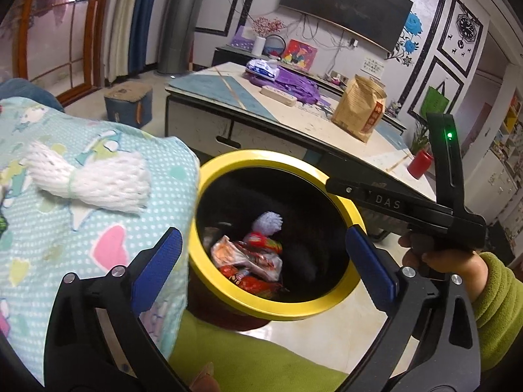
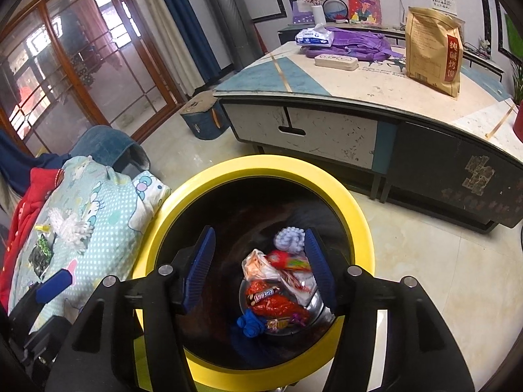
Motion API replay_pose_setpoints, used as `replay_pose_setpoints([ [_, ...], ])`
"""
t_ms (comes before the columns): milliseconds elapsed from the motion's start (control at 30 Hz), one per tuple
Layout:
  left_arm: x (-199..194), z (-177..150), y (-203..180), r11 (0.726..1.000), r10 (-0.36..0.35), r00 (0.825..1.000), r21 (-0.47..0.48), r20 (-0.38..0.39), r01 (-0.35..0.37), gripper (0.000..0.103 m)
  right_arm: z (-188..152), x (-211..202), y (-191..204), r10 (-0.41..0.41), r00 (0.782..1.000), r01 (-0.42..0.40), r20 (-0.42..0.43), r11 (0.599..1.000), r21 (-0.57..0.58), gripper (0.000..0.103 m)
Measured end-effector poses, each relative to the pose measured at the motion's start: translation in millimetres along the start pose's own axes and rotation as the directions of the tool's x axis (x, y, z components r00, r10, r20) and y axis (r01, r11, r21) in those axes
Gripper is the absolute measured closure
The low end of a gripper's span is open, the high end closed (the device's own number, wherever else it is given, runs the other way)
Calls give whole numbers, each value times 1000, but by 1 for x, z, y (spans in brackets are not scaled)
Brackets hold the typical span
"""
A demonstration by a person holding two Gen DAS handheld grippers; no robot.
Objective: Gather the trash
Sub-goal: 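Move both tools back toward the remaining trash on the bed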
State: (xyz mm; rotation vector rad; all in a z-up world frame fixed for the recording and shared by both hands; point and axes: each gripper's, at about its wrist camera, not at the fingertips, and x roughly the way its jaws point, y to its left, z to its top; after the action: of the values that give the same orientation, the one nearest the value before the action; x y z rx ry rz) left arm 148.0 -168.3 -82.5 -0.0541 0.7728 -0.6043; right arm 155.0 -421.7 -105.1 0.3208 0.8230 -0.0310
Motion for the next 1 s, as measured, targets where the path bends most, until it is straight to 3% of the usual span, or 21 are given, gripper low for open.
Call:
replay_pose_setpoints([
  [500,-51,10,27,990,131,982,-64,135,-124,11,2,-25,35,80,995,-74,67,993,-93,48],
  [1000,-95,4,67,956,274,939,-161,206,-244,11,-7,-58,100,238,964,-199,121,942,-270,42],
])
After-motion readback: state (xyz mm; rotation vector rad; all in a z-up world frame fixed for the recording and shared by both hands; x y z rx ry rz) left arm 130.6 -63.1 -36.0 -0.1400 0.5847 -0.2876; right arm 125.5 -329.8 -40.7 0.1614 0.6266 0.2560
